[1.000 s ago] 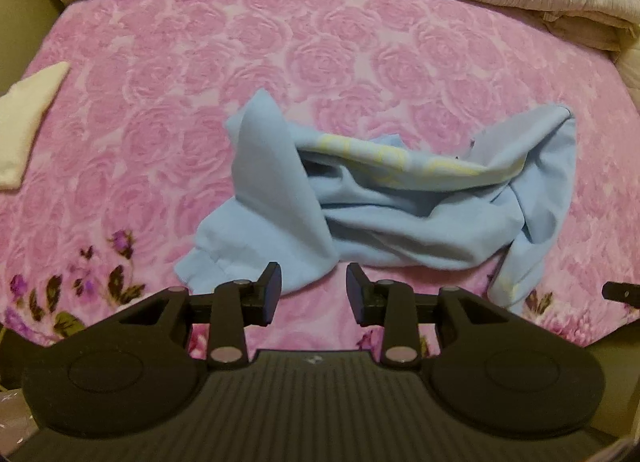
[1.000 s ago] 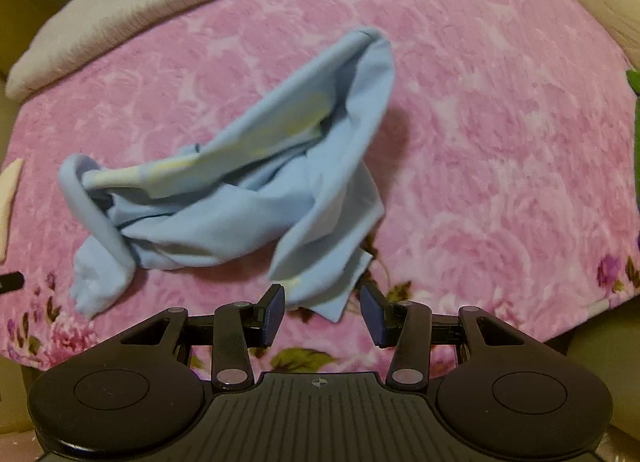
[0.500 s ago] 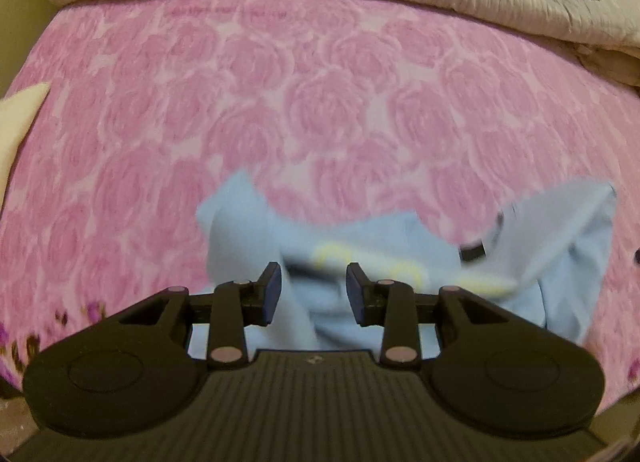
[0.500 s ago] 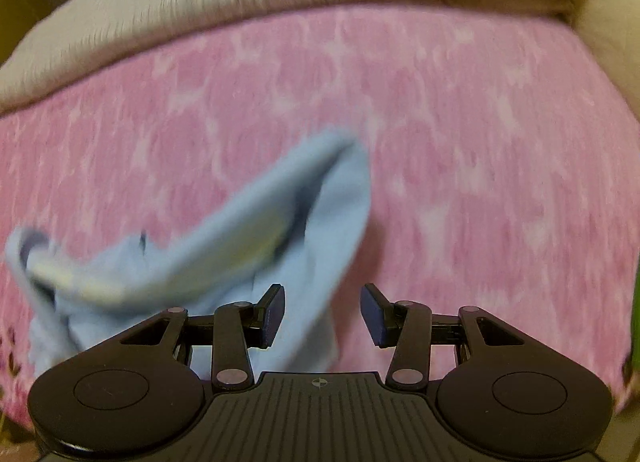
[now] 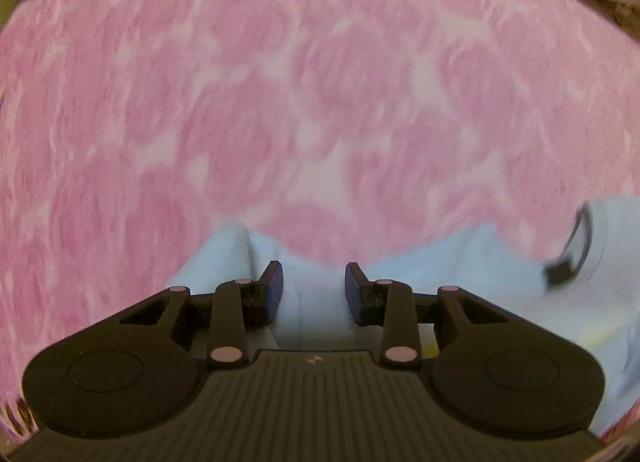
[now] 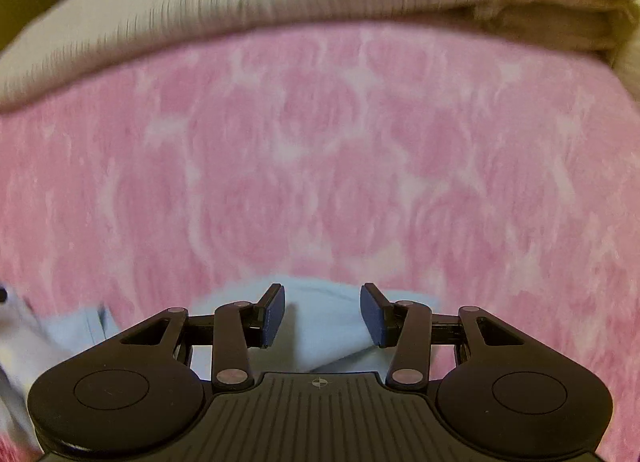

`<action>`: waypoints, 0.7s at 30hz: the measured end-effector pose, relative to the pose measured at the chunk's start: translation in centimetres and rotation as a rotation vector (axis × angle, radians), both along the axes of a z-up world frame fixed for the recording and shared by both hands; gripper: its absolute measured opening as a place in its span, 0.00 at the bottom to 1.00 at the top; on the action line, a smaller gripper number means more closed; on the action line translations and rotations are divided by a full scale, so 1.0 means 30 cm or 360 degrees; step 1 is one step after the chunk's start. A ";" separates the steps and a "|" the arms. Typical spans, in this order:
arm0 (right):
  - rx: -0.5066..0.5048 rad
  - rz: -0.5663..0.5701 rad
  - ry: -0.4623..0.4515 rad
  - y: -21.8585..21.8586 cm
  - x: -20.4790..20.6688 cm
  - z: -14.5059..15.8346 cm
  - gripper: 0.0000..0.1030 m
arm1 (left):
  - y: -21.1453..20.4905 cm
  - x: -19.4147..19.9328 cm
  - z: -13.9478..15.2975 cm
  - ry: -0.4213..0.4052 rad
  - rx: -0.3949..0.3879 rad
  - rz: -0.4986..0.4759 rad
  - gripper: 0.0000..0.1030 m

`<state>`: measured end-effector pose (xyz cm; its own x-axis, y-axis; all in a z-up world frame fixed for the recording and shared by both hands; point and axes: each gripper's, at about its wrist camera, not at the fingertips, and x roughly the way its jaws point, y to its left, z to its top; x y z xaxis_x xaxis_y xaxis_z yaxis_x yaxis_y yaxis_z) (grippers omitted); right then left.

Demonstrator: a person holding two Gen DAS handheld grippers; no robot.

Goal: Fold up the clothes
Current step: 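Grasp the sweatshirt hem with the left gripper while the right gripper grasps it too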

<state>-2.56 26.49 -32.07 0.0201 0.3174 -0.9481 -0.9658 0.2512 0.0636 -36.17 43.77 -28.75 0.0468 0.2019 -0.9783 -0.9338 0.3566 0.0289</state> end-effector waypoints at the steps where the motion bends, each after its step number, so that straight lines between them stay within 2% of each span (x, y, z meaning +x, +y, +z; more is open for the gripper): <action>1: -0.0040 0.0003 0.0010 -0.022 -0.005 -0.015 0.45 | -0.034 -0.034 -0.018 -0.0007 -0.0030 0.0023 0.29; 5: -0.0193 0.0012 0.0049 -0.102 -0.021 -0.066 0.45 | -0.140 -0.144 -0.066 -0.0035 -0.0107 0.0135 0.30; 10: -0.0385 0.0024 0.0098 -0.203 -0.041 -0.129 0.45 | -0.079 -0.153 -0.026 -0.0096 -0.0132 0.0089 0.31; 14: -0.0215 0.0040 0.0119 -0.151 0.001 -0.055 0.45 | 0.043 -0.136 -0.012 -0.0113 -0.0107 -0.0033 0.34; 16: -0.0131 0.0067 0.0158 -0.110 0.021 -0.017 0.45 | 0.096 -0.129 -0.021 -0.0123 -0.0106 -0.0085 0.43; 21: -0.0015 0.0142 0.0179 -0.033 0.047 0.022 0.55 | 0.155 -0.153 -0.099 -0.0141 -0.0237 -0.0130 0.45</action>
